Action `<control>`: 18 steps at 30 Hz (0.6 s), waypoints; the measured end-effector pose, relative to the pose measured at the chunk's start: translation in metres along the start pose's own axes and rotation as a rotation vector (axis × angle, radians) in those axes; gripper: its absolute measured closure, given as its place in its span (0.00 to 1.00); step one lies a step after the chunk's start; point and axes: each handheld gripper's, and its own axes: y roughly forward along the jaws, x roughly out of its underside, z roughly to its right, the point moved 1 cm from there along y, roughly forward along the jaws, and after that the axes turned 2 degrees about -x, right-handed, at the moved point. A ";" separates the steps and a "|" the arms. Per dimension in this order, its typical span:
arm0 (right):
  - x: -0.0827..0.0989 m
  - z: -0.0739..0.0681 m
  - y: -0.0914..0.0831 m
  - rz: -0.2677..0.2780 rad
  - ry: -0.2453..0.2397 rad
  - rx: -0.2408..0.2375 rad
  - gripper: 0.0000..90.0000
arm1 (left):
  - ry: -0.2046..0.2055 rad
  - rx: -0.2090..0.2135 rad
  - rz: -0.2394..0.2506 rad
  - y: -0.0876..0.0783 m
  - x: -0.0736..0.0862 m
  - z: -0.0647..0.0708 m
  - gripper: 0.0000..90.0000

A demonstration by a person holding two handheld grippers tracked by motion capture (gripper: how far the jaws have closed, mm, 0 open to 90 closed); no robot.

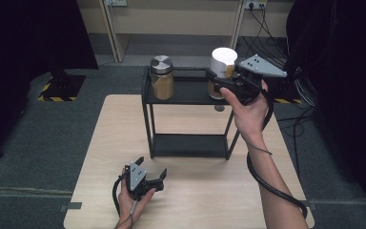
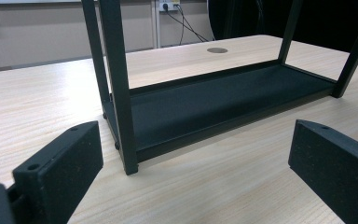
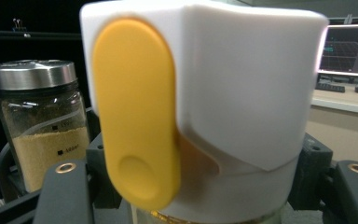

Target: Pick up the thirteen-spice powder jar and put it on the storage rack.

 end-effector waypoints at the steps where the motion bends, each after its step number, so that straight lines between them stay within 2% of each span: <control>1: 0.000 0.001 0.001 -0.001 0.004 -0.002 0.34 | -0.001 0.000 0.000 0.000 0.000 0.000 0.02; 11: -0.003 0.001 0.001 -0.011 0.009 -0.004 0.33 | 0.003 -0.002 -0.001 0.000 0.000 0.001 0.02; 15: -0.003 0.003 0.002 -0.008 0.024 -0.010 0.25 | 0.001 -0.002 -0.001 0.000 0.000 0.000 0.02; 18: -0.001 0.001 0.002 0.001 0.024 -0.017 0.12 | 0.001 -0.001 -0.001 0.000 0.000 0.000 0.02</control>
